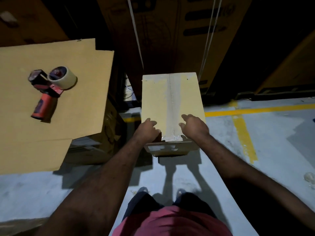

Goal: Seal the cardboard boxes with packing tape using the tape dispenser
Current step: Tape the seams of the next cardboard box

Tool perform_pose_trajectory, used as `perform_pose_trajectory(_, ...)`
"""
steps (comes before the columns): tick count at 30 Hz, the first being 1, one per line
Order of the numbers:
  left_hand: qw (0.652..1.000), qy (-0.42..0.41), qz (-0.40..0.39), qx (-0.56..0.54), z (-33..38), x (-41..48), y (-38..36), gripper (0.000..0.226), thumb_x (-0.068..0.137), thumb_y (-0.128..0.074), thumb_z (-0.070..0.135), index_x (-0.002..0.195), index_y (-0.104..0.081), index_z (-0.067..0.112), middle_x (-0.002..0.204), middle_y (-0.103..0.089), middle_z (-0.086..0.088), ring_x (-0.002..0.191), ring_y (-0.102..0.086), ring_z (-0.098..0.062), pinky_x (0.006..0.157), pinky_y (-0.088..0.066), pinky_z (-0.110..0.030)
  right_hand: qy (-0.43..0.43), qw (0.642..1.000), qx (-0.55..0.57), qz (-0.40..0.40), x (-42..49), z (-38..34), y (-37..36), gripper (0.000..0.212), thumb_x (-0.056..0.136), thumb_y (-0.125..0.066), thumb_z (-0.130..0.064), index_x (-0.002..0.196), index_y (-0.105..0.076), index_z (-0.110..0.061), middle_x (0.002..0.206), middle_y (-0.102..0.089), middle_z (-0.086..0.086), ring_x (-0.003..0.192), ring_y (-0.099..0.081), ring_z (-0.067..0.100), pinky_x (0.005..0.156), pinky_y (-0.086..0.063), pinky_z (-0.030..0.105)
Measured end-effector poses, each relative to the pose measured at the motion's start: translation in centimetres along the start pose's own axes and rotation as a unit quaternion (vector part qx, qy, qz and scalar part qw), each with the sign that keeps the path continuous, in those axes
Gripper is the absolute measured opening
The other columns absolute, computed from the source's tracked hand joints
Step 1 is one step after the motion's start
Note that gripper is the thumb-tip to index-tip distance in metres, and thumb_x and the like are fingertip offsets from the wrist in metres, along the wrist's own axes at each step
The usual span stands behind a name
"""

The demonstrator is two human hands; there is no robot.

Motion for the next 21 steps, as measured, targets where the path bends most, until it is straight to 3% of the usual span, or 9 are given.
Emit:
perform_pose_trajectory(3, 0.998, 0.027, 0.024, -0.052, -0.2, -2.3, 2.6, 0.055, 0.095, -0.067, 0.034, 0.144, -0.052, 0.015, 0.147, -0.053, -0.005, 0.130, -0.053, -0.025, 0.106, -0.046, -0.036, 0.049, 0.999, 0.018, 0.001, -1.1, -3.9, 3.0, 0.045, 0.099, -0.048, -0.040, 0.140, -0.049, -0.022, 0.138, -0.054, 0.005, 0.124, -0.051, 0.028, 0.094, -0.049, 0.040)
perform_pose_trajectory(10, 0.990, 0.066, 0.062, -0.111, -4.9, -8.0, 4.9, 0.050, 0.097, -0.064, 0.033, 0.142, -0.057, 0.012, 0.142, -0.059, -0.004, 0.131, -0.054, -0.023, 0.103, -0.042, -0.029, 0.175, 0.984, 0.011, -0.038, -4.7, -13.4, 2.8, 0.046, 0.098, -0.050, -0.043, 0.139, -0.052, -0.022, 0.137, -0.058, 0.005, 0.122, -0.053, 0.029, 0.090, -0.050, 0.038)
perform_pose_trajectory(16, 0.968, 0.124, 0.114, -0.186, -13.5, -15.7, 6.8, 0.048, 0.097, -0.065, 0.035, 0.140, -0.059, 0.016, 0.137, -0.063, -0.003, 0.126, -0.058, -0.022, 0.099, -0.044, -0.026, 0.256, 0.962, -0.018, -0.090, -9.6, -21.7, -1.1, 0.045, 0.095, -0.053, -0.047, 0.134, -0.055, -0.025, 0.131, -0.062, 0.006, 0.117, -0.058, 0.030, 0.088, -0.052, 0.038)
perform_pose_trajectory(21, 0.924, 0.187, 0.216, -0.253, -22.7, -24.8, 8.8, 0.049, 0.096, -0.066, 0.032, 0.141, -0.057, 0.016, 0.138, -0.062, -0.003, 0.128, -0.057, -0.021, 0.104, -0.046, -0.030, 0.334, 0.936, -0.018, -0.113, -15.3, -30.7, -4.8, 0.049, 0.094, -0.053, -0.052, 0.135, -0.057, -0.025, 0.121, -0.068, 0.003, 0.111, -0.061, 0.026, 0.081, -0.052, 0.033)
Point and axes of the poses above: each hand's wrist, its own x-axis towards the middle knuckle, its own y-axis out of the back of the hand, z = x × y, the point moved 6 cm from there along x, towards the middle knuckle
